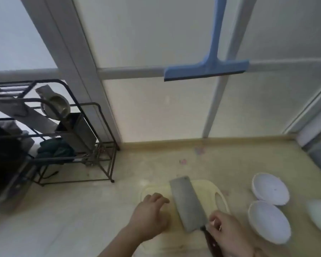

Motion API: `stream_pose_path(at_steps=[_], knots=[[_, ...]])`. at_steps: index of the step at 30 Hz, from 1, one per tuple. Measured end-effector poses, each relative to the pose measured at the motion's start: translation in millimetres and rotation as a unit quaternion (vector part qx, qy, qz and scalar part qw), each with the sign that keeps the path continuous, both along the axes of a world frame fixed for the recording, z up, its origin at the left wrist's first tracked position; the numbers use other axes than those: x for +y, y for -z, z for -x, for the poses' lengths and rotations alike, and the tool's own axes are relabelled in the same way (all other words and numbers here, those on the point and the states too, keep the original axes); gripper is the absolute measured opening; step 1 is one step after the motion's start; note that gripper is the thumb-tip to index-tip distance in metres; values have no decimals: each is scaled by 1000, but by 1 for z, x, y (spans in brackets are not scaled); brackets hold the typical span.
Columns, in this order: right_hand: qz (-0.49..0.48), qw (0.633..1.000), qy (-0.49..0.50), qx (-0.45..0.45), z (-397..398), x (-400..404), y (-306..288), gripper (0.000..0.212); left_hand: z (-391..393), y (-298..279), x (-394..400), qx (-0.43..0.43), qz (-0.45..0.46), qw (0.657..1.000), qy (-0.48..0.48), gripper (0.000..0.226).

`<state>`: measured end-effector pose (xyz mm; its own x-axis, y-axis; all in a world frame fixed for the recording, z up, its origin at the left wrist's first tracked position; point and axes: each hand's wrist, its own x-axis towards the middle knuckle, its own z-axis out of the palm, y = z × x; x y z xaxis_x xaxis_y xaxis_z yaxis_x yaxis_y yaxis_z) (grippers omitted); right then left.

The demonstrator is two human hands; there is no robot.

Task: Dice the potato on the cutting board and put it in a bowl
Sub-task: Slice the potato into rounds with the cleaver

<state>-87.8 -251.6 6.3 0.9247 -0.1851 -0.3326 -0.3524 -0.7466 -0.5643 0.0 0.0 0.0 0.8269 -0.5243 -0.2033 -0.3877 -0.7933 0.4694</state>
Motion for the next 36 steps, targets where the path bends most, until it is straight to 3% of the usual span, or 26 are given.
stream_pose_path(at_steps=[3, 6, 14, 17, 19, 20, 22, 26, 30, 33, 36], knots=[[66, 993, -11, 96, 7, 8, 12, 37, 0, 13, -1, -1, -58, 998, 28, 60], [58, 992, 14, 114, 11, 14, 19, 40, 3, 22, 3, 23, -91, 995, 42, 70], [92, 985, 4, 147, 6, 19, 15, 28, 5, 40, 8, 37, -50, 997, 45, 70], [-93, 981, 107, 131, 8, 14, 7, 7, 5, 46, 0, 20, -18, 999, 45, 69], [-253, 941, 180, 136, 13, 11, 0, 7, 5, 48, -10, 9, -2, 999, 49, 68], [-287, 929, 199, 122, 17, 8, 0, 6, 4, 49, -16, 0, 1, 999, 53, 69], [-265, 942, 189, 77, 27, 0, 1, 6, 5, 52, -29, -18, 13, 998, 59, 68], [-123, 976, 177, 25, 42, 0, 3, 17, 11, 59, -53, -78, 44, 993, 77, 60], [-72, 981, 173, 54, 45, 12, 8, 27, 18, 64, -63, -103, 53, 991, 69, 55], [43, 985, 164, -18, 45, 24, 7, 42, 24, 66, -61, -109, 52, 992, 47, 54], [44, 984, 172, -10, 45, 32, 4, 56, 26, 68, -56, -142, 35, 987, 64, 50]])
